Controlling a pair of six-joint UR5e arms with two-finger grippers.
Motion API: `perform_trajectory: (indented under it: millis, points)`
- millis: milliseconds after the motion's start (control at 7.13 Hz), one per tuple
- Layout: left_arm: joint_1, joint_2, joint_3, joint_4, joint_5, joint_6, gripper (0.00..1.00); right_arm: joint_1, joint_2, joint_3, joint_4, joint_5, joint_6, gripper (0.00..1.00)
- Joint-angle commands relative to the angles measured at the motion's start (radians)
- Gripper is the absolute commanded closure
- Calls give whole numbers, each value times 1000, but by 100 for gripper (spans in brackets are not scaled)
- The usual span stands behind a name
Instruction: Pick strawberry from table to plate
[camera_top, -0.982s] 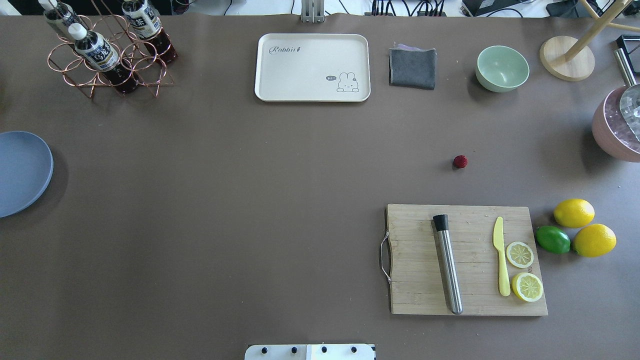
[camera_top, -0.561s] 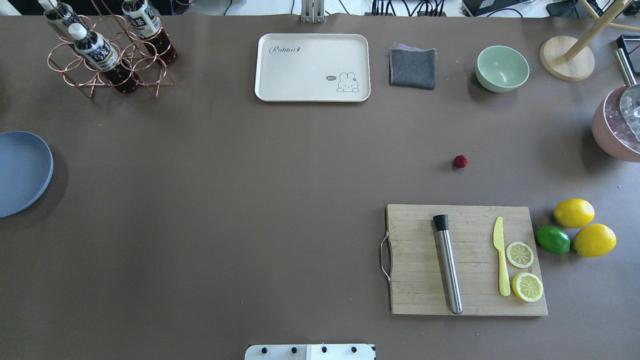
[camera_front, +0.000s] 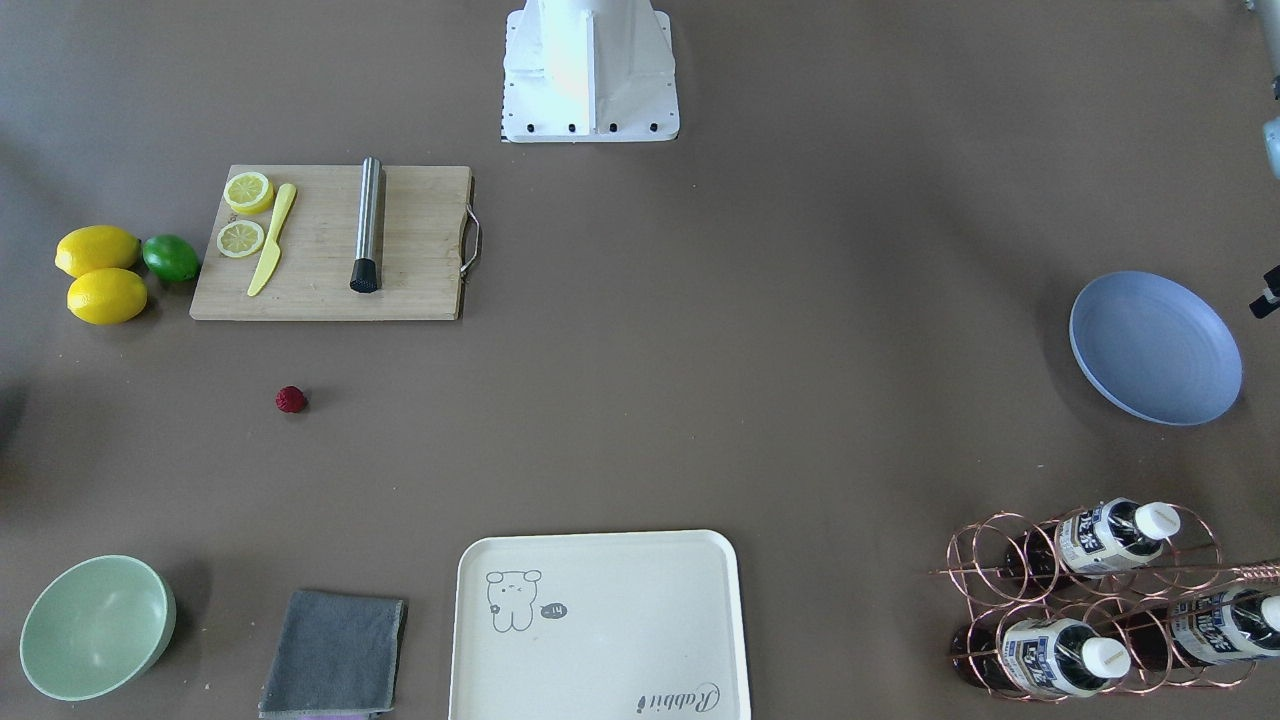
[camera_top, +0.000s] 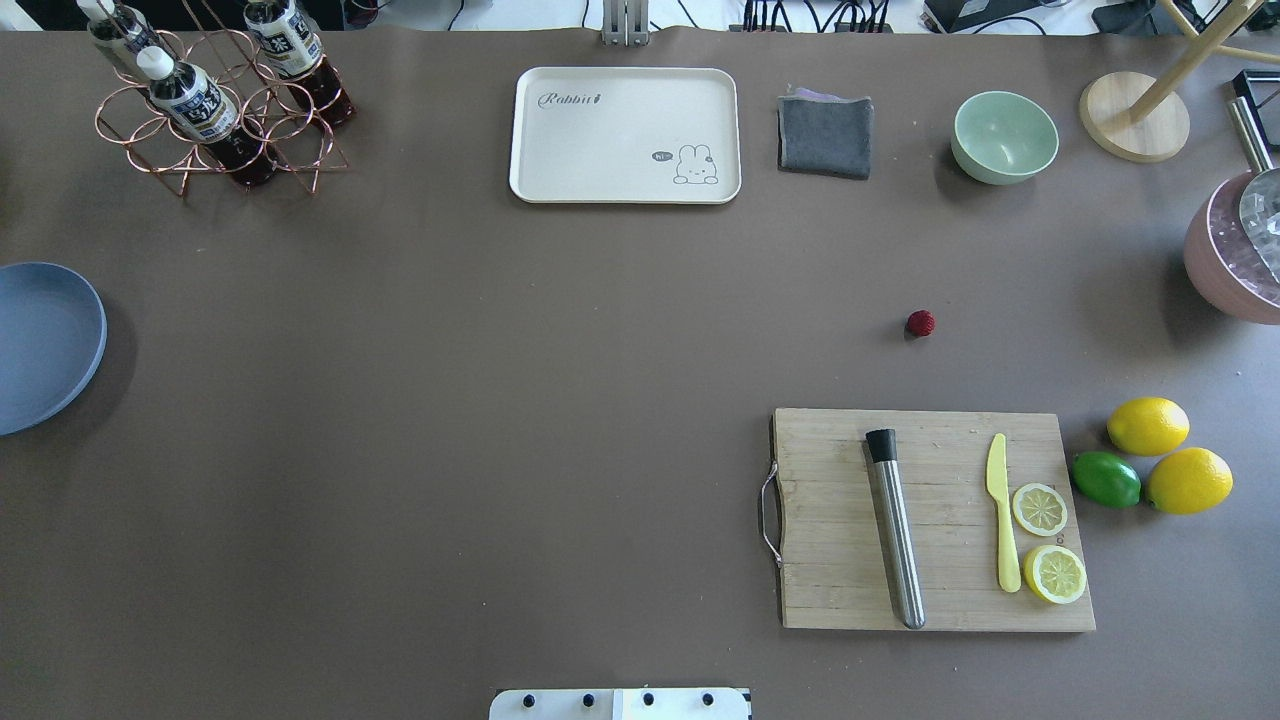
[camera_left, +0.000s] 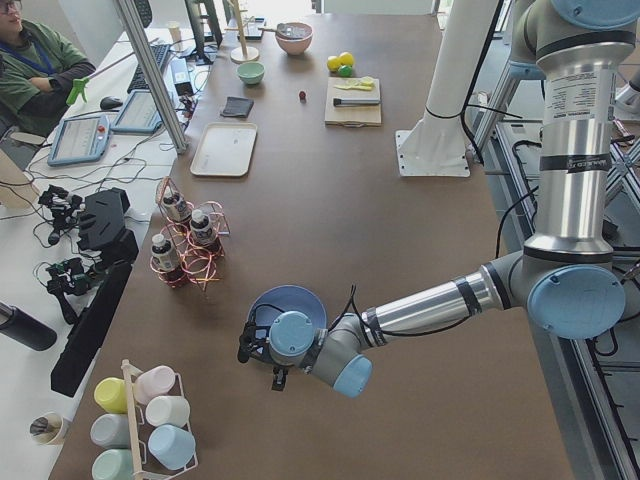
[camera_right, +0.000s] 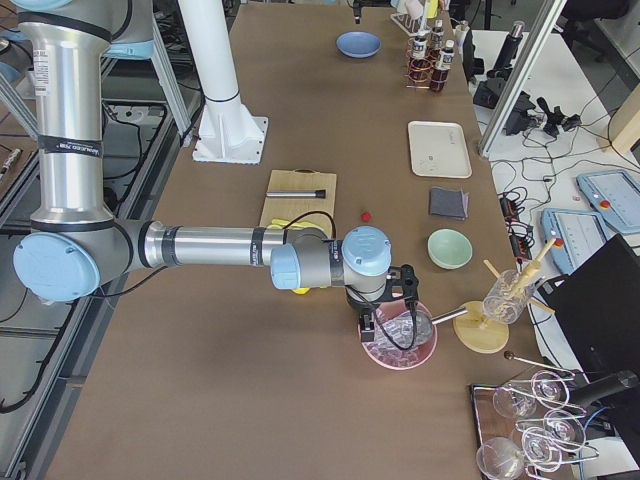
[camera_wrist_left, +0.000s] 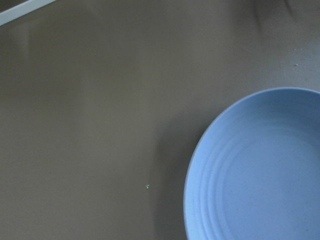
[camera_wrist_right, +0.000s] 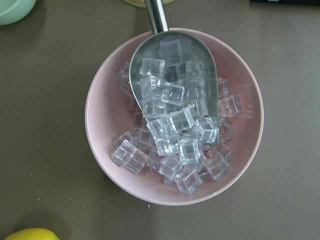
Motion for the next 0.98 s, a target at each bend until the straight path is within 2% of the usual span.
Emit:
perform_trajectory:
  millis: [0, 421, 701, 841]
  points:
    - [39, -38, 54, -36, 4, -29, 2, -5, -1, 0, 2, -1, 16, 0]
    - [107, -43, 63, -33, 4, -28, 2, -10, -1, 1, 2, -1, 26, 0]
    - [107, -43, 75, -35, 4, -26, 3, -8, 1, 6, 3, -3, 27, 0]
    - [107, -43, 78, -35, 4, -26, 7, -10, 1, 9, 3, -1, 29, 0]
